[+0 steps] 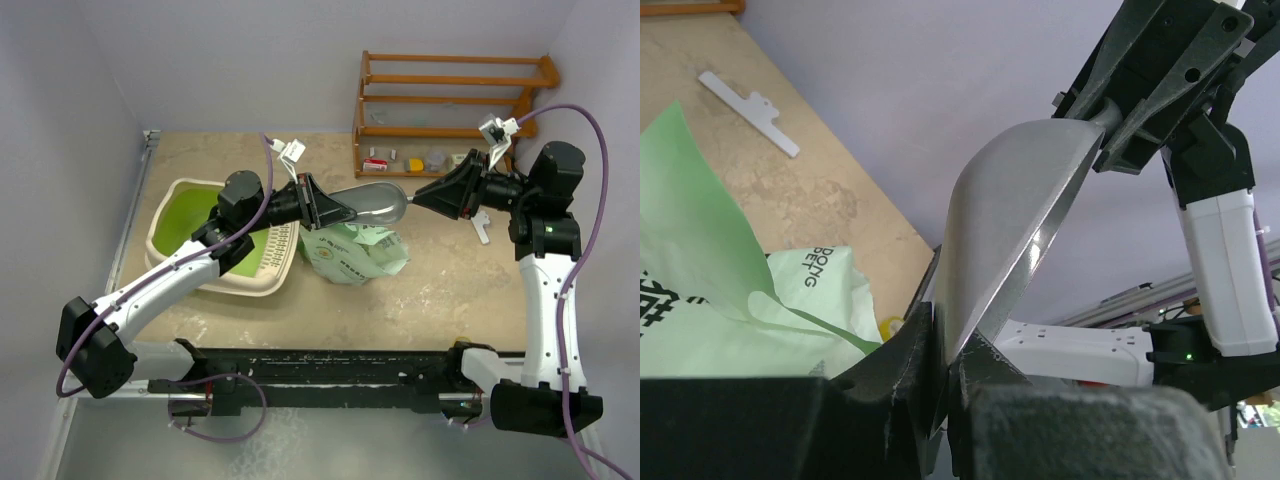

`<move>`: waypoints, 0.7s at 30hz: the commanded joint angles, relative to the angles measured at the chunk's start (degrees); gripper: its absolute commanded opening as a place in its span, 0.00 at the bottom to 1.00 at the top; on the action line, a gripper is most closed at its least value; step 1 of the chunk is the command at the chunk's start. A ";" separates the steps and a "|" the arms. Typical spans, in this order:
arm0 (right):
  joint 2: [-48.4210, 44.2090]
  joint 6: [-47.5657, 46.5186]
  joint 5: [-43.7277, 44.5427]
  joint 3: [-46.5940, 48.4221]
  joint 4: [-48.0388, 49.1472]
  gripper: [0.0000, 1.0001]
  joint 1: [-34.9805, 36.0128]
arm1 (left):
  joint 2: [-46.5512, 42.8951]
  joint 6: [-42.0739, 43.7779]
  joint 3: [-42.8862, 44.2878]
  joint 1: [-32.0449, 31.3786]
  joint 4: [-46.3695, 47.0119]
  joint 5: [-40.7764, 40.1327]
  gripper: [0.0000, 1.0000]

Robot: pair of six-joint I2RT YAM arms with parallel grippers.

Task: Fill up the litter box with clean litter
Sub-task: Pick up the spatula from the center of the board.

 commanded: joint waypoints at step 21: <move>6.52 -56.34 -2.13 10.59 -54.93 0.08 0.08 | -3.97 -5.97 6.71 -0.20 -0.38 -3.19 0.03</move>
